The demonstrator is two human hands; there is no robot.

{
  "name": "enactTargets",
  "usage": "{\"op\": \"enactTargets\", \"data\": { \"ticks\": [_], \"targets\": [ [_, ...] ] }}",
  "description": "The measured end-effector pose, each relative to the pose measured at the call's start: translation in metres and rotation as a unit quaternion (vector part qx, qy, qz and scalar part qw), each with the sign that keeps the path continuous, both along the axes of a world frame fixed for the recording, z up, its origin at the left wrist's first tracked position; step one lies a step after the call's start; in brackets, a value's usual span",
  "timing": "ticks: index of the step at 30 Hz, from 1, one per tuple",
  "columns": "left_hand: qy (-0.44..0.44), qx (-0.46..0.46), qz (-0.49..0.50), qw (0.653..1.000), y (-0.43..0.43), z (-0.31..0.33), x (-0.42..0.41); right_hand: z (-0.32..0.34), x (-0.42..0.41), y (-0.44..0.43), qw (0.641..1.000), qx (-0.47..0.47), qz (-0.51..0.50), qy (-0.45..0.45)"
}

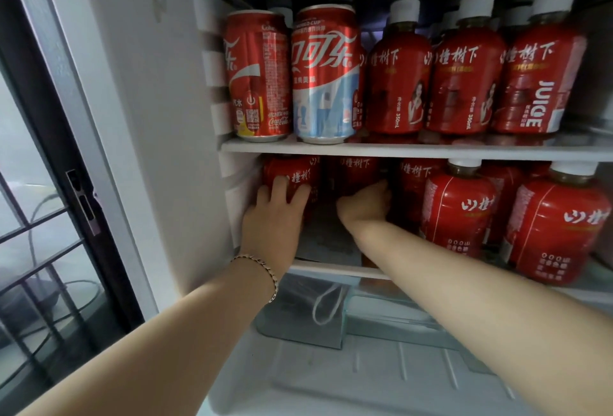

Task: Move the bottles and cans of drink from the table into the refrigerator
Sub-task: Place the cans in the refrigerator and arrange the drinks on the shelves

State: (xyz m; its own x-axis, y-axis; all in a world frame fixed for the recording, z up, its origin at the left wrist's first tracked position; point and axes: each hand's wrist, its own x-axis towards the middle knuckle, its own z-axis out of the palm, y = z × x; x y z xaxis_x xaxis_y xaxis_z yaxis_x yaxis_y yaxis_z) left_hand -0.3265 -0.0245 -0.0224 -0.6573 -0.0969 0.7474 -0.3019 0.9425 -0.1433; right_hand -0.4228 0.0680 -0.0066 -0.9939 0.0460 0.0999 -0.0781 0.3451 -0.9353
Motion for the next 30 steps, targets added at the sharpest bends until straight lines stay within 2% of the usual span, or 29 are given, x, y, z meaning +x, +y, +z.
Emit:
{"op": "enactTargets", "data": {
  "ticks": [4,9,13,18,20,21,22,24,26,27,28,30],
  "targets": [
    [0.006,0.002,-0.006,1.0,0.0,0.001,-0.001,0.003,-0.015,0.006,0.998,0.02,0.059,-0.015],
    [0.01,0.016,-0.009,1.0,-0.001,-0.001,-0.001,-0.008,-0.008,-0.001,0.989,0.098,0.085,0.074],
    [0.004,0.021,-0.012,1.0,0.0,0.0,-0.001,0.0,-0.015,0.003,0.988,0.121,0.069,0.074],
    [-0.011,0.014,-0.006,1.0,0.002,0.001,0.001,0.002,0.009,0.013,0.976,0.17,0.119,0.067],
    [-0.012,0.005,-0.007,1.0,0.002,0.002,0.001,0.008,0.032,0.025,0.971,0.162,0.137,0.11],
    [-0.01,0.003,-0.006,1.0,0.004,0.003,0.002,0.011,0.047,0.034,0.964,0.159,0.138,0.16],
    [-0.01,0.004,-0.006,1.0,0.004,0.003,0.002,0.012,0.061,0.044,0.951,0.157,0.128,0.233],
    [-0.019,0.007,-0.004,1.0,0.006,0.003,0.003,0.012,0.08,0.068,0.898,0.145,0.086,0.405],
    [-0.029,0.007,0.008,1.0,0.006,0.002,0.002,0.008,0.078,0.09,0.853,0.14,0.013,0.503],
    [-0.036,0.005,0.012,0.999,0.007,0.003,0.003,0.004,0.074,0.101,0.848,0.137,-0.029,0.511],
    [-0.047,0.007,0.017,0.999,0.008,0.004,0.004,0.001,0.071,0.112,0.859,0.123,-0.071,0.491],
    [-0.074,0.03,0.029,0.996,0.011,0.006,0.006,-0.004,0.067,0.129,0.909,0.072,-0.119,0.393]
  ]
}}
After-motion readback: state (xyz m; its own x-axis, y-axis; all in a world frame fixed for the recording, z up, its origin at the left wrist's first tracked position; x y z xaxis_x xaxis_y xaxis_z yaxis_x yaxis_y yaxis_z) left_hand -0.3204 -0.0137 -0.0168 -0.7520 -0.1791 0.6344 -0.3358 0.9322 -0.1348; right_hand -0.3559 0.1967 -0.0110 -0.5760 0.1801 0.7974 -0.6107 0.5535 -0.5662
